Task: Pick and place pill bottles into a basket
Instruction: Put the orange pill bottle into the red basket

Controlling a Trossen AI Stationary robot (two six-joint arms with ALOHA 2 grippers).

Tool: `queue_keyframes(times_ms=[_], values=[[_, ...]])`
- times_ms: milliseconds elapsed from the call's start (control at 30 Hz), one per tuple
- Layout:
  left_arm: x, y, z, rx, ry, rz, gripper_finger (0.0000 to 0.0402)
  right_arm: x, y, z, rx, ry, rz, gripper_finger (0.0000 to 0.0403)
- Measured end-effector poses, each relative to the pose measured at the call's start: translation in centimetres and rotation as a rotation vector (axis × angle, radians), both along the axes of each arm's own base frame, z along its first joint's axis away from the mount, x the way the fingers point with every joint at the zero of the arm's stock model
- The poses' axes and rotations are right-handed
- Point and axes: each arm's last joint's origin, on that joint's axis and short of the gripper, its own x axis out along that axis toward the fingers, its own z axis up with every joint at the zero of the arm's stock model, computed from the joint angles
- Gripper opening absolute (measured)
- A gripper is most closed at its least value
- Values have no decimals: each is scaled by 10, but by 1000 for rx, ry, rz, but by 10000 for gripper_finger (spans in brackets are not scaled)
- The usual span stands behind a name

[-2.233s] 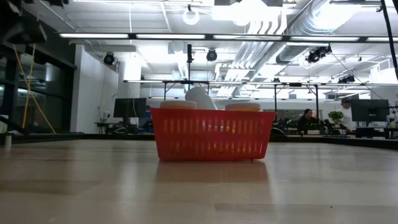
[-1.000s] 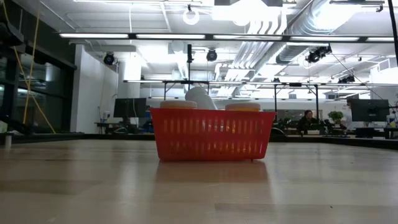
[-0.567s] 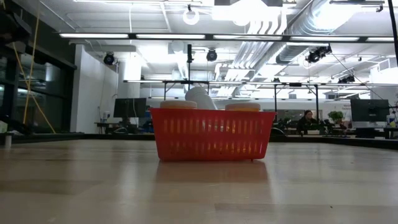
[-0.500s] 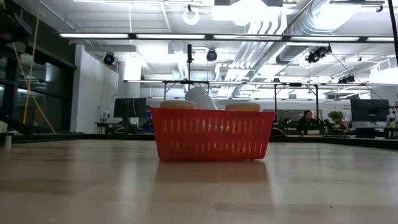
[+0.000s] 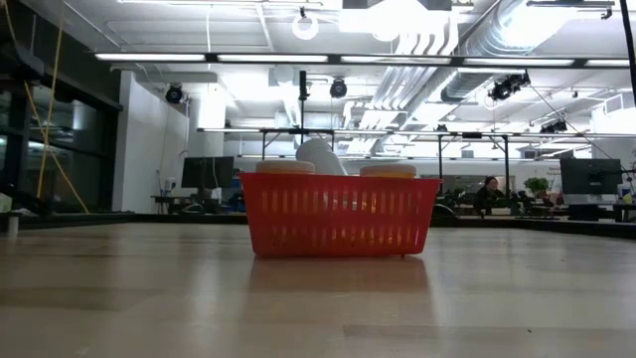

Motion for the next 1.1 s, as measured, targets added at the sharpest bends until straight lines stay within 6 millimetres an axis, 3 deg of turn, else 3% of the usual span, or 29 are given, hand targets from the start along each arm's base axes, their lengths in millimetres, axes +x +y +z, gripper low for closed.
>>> queue_keyframes(times_ms=[267,700,1100], values=[[5,-8,-25,48,134,-7,326,0,0,0,1,0,-2,293],[8,-7,-23,109,50,32,384,0,0,0,-6,-1,-4,293],[14,-11,-23,91,-25,46,384,0,0,0,-14,0,-8,293]])
